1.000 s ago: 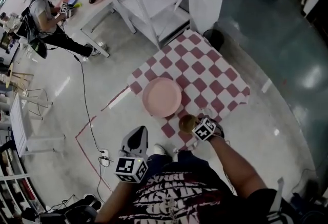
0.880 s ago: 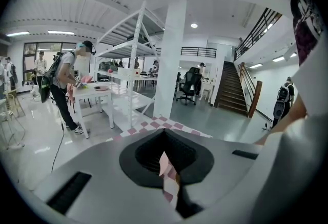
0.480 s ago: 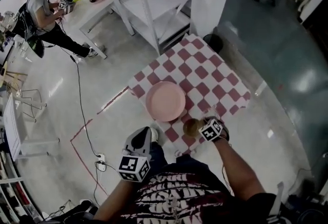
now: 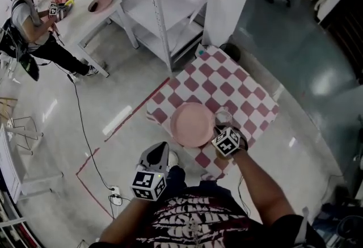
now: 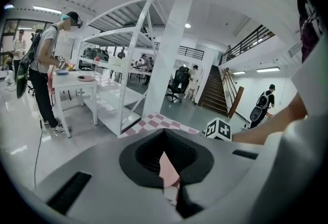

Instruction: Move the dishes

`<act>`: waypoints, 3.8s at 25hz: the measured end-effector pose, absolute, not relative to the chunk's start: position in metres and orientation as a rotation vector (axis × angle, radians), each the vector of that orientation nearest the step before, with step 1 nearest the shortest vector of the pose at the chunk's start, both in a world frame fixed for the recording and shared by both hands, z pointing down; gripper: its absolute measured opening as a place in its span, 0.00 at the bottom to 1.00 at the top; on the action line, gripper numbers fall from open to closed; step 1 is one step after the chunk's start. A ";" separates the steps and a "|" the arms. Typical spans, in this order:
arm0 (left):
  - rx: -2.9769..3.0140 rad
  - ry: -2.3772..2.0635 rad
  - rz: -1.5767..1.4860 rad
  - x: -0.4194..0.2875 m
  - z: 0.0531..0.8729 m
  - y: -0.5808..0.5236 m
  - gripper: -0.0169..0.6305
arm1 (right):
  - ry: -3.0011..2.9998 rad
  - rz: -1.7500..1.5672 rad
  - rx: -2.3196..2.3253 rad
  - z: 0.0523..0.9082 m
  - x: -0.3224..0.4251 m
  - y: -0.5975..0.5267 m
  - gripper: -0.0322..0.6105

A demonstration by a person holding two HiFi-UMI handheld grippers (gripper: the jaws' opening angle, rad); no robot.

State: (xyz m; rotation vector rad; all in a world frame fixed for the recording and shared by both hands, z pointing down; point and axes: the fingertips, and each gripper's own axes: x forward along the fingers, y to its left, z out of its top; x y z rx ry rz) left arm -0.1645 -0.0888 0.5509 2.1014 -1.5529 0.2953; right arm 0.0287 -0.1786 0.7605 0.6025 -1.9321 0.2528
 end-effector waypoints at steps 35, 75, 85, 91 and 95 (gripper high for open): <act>2.075 -1.289 0.439 -0.167 0.593 -0.128 0.06 | -1.939 0.433 0.787 0.762 0.026 -0.140 0.28; 1.862 -1.311 0.575 -0.157 0.629 -0.088 0.06 | -1.770 1.212 1.016 0.839 0.083 -0.182 0.11; 1.833 -1.351 0.606 -0.236 0.635 -0.089 0.06 | -1.644 1.398 1.128 0.879 0.036 -0.197 0.12; 1.874 -1.315 0.588 -0.246 0.637 -0.103 0.06 | -1.699 1.281 1.217 0.859 0.038 -0.201 0.29; 1.959 -1.264 0.564 -0.229 0.628 -0.122 0.06 | -1.795 1.102 1.239 0.818 0.040 -0.200 0.29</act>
